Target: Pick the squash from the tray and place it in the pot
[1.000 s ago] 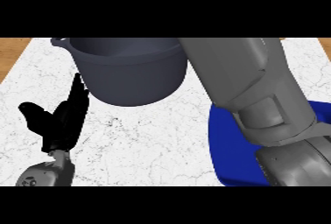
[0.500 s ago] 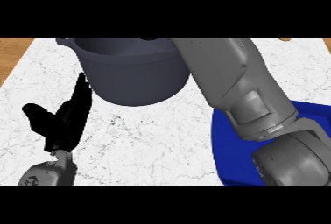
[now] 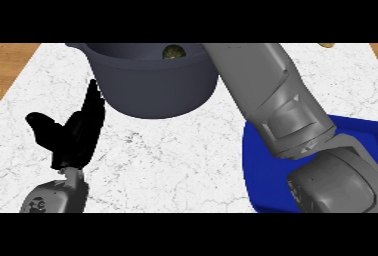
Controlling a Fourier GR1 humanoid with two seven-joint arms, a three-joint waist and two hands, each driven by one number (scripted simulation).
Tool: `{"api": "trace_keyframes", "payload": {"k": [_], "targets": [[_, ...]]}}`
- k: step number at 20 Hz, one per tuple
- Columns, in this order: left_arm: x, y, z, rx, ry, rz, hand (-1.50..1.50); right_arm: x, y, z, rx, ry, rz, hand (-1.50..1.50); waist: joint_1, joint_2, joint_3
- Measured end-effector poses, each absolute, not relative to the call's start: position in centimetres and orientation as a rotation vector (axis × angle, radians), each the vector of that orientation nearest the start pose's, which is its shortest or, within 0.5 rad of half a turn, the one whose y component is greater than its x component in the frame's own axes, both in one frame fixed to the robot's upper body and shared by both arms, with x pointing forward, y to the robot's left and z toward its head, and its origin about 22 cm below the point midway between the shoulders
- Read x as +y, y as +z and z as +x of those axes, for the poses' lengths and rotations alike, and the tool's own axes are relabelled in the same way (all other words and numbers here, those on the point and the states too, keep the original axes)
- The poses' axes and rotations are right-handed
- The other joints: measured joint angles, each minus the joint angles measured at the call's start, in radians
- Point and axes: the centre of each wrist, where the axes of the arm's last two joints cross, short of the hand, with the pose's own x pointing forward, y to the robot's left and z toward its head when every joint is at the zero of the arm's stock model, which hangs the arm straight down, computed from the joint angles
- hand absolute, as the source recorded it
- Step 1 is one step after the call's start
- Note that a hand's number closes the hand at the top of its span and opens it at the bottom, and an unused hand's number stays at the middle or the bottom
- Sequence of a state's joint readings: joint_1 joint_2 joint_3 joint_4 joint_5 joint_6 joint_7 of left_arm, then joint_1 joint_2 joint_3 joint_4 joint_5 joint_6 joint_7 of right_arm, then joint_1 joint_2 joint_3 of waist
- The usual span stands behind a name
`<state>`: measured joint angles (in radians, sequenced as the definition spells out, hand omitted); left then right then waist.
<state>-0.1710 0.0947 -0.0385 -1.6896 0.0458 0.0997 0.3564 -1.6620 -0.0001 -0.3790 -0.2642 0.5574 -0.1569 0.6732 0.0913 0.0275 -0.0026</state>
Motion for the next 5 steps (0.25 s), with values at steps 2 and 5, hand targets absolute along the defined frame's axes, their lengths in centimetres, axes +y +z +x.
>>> {"api": "trace_keyframes", "payload": {"k": [2,5], "targets": [[22.11,7.19,27.21,-1.490,-0.030,0.025,0.00,-1.50,27.87,45.42,-1.262,0.382,-0.422,-1.50,-0.005,-0.001,0.000],[22.25,6.95,26.89,-1.491,-0.023,0.027,0.00,-2.06,27.81,45.59,-1.326,0.261,-0.450,-1.50,-0.014,-0.002,0.001]]}}
